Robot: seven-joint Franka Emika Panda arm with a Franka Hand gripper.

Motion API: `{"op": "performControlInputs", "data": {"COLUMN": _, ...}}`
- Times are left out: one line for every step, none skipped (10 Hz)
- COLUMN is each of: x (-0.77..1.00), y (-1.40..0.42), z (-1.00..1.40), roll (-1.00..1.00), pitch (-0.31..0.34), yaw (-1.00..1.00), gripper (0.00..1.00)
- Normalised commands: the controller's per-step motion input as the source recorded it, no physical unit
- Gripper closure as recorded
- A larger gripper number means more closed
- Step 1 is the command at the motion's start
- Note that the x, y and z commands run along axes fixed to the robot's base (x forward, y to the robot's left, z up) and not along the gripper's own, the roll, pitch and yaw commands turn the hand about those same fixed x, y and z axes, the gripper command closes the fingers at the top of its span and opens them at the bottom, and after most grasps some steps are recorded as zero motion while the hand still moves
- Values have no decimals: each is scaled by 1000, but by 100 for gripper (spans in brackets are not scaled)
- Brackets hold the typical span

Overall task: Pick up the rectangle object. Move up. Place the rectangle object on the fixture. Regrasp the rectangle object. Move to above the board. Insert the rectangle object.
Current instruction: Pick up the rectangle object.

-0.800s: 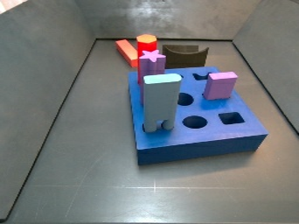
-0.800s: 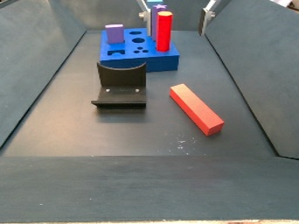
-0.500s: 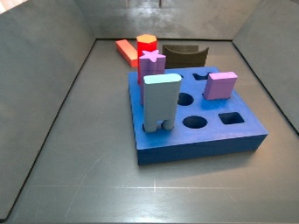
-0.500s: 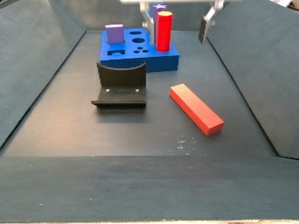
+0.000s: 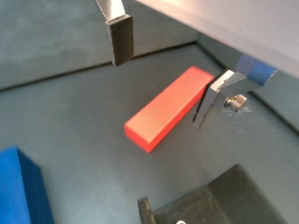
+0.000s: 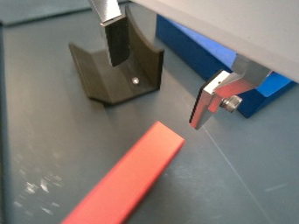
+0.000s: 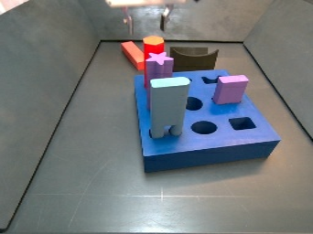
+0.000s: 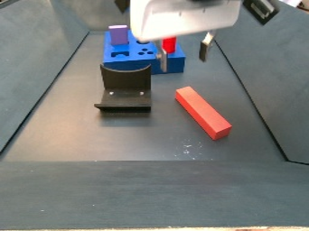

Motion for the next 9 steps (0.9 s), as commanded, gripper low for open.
{"op": "performControlInputs", "data": {"x": -89, "y": 74, "z": -1000, "roll": 0, "pitch": -3, "yaw": 74, "gripper": 0}}
{"op": "performControlInputs", "data": {"x": -251, "y": 357, "z": -1000, "roll": -61, "pitch": -39, "yaw": -57, "gripper": 0}}
{"op": "performControlInputs", "data": {"x": -214, "y": 357, "z": -991, "roll": -104, "pitch": -59, "yaw": -80, "gripper": 0}}
{"op": "performControlInputs", "data": {"x": -191, "y": 343, "z": -974, "roll": -111, "pitch": -64, "yaw": -69, "gripper": 0}}
{"op": "performControlInputs", "data": {"x": -111, "y": 283, "z": -860, "roll": -170, "pitch": -84, "yaw": -34, "gripper": 0}}
{"op": "performControlInputs", "data": {"x": 0, "y": 77, "z": -566, "roll": -280, "pitch": -143, "yaw": 0, "gripper": 0}}
{"op": "performControlInputs", "data": {"x": 0, "y": 20, "z": -529, "roll": -284, "pitch": -153, "yaw": 0, "gripper": 0}}
{"op": "performControlInputs", "data": {"x": 0, "y": 0, "z": -483, "roll": -297, "pitch": -169, "yaw": 0, "gripper": 0}}
{"op": "performControlInputs", "data": {"x": 0, "y": 0, "z": -477, "roll": -259, "pitch": -203, "yaw": 0, "gripper": 0}}
